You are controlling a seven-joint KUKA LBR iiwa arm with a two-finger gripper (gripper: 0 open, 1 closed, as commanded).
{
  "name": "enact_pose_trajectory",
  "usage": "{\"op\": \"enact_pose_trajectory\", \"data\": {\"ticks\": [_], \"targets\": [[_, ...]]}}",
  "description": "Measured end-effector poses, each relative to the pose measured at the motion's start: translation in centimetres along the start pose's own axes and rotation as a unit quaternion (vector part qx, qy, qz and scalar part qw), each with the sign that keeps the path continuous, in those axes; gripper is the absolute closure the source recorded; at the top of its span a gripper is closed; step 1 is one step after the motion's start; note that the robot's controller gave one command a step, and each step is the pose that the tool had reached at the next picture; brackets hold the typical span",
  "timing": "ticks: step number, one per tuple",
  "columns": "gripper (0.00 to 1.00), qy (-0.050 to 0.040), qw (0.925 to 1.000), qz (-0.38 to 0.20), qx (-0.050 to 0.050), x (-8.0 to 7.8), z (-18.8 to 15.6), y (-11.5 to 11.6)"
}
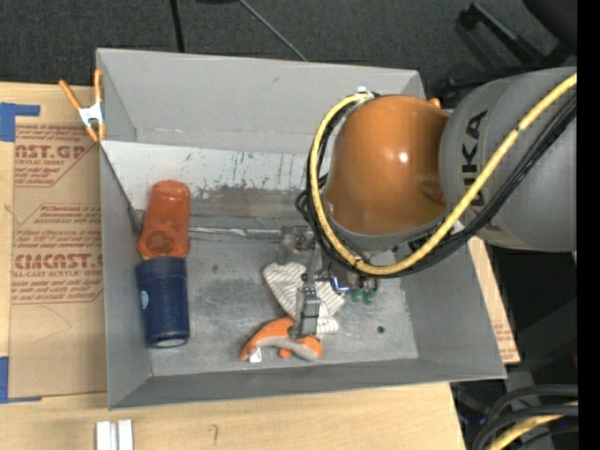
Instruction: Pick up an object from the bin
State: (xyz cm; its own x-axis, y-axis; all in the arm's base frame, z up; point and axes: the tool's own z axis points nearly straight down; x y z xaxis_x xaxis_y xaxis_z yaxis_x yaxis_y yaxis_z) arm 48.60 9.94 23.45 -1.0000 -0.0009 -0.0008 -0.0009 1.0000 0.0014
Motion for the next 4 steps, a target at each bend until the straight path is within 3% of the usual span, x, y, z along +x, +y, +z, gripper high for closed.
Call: {"op": "enact_pose_trajectory", "data": {"ticks": [1,2,3,4], "targets": [[0.00,-0.0034,1.0000,0.001,-0.001,-0.6,4.8,-2.2],[0.00,0.0021,0.9994,0.034,0.001,-0.9,7.9,-3.3],[0.00,-0.0018,0.9997,0.025,0.001,-3.3,13.1,-6.1],[1.00,-0.0003,0.9973,0.074,0.000,-2.4,16.1,-7.8]]}}
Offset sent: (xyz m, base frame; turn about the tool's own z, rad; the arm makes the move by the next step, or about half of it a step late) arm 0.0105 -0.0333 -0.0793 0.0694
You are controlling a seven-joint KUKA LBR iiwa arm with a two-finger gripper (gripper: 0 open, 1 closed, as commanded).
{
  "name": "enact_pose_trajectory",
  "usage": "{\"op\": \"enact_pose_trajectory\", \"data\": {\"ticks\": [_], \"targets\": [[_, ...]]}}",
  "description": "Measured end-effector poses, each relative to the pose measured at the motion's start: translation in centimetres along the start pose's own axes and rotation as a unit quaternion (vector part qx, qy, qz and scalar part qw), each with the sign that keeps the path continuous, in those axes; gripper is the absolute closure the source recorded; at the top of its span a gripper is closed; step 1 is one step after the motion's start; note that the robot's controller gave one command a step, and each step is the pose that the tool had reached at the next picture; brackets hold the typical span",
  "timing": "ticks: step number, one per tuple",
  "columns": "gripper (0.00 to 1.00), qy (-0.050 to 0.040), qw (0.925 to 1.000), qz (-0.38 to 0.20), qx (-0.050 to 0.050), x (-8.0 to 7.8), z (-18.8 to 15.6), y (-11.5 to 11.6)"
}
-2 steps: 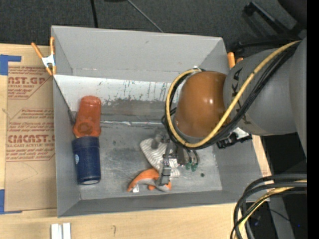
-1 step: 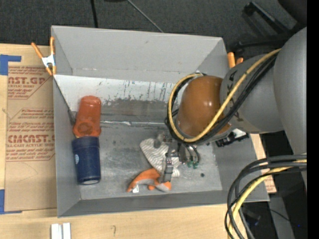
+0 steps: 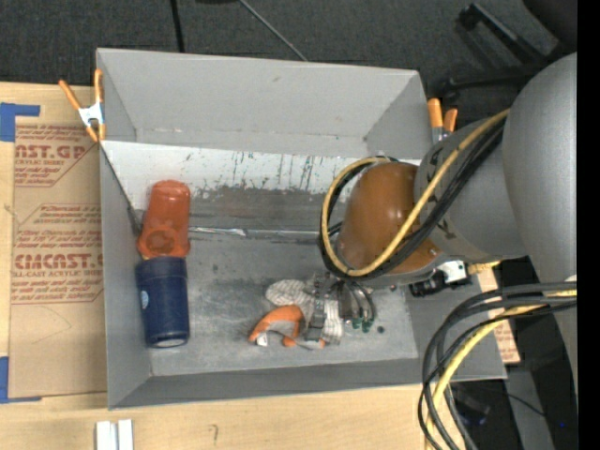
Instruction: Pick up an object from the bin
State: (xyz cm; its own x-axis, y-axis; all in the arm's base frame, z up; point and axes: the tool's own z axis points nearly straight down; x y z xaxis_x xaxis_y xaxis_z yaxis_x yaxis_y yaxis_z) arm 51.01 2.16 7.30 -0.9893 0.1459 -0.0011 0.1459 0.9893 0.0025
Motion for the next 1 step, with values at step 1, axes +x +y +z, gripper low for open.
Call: {"op": "enact_pose_trajectory", "data": {"ticks": [1], "targets": [[1.00,0.0000,1.0000,0.000,0.000,0.00,0.00,0.00]]}}
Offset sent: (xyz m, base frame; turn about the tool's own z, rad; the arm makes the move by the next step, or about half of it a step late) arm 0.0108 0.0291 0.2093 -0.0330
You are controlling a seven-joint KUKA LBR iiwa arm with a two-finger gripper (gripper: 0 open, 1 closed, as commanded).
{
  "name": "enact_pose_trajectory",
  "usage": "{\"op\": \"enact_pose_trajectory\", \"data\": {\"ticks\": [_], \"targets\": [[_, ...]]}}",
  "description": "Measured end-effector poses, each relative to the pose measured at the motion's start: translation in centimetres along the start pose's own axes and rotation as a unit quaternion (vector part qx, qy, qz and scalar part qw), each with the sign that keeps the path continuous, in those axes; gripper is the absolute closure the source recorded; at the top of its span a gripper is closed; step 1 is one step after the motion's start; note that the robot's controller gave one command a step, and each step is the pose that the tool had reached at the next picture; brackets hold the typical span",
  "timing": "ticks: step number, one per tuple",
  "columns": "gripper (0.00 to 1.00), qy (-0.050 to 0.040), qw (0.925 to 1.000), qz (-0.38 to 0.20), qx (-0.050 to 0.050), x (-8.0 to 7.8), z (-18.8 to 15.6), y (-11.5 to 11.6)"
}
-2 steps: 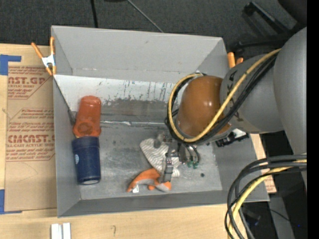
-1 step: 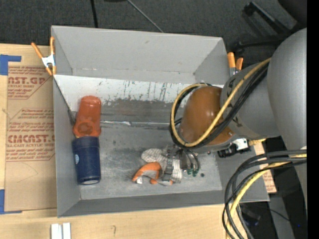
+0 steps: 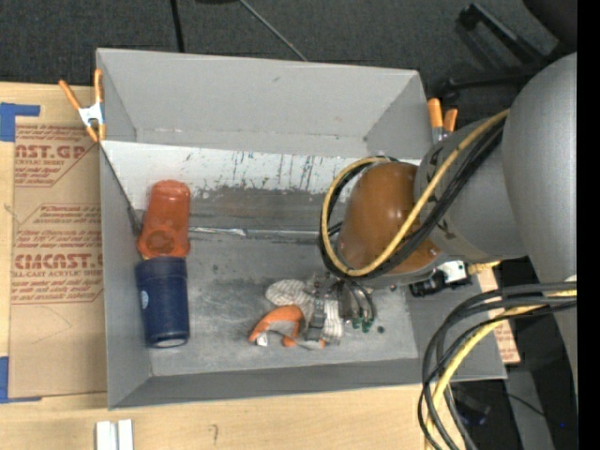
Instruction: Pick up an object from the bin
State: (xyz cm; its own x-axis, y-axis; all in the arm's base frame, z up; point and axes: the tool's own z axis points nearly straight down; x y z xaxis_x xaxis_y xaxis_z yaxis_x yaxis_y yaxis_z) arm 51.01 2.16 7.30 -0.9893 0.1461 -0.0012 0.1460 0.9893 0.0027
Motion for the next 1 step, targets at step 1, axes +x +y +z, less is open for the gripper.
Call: {"op": "enact_pose_trajectory", "data": {"ticks": [1], "targets": [[1.00,0.0015,0.9999,-0.017,0.001,-0.61,-20.21,3.10]]}}
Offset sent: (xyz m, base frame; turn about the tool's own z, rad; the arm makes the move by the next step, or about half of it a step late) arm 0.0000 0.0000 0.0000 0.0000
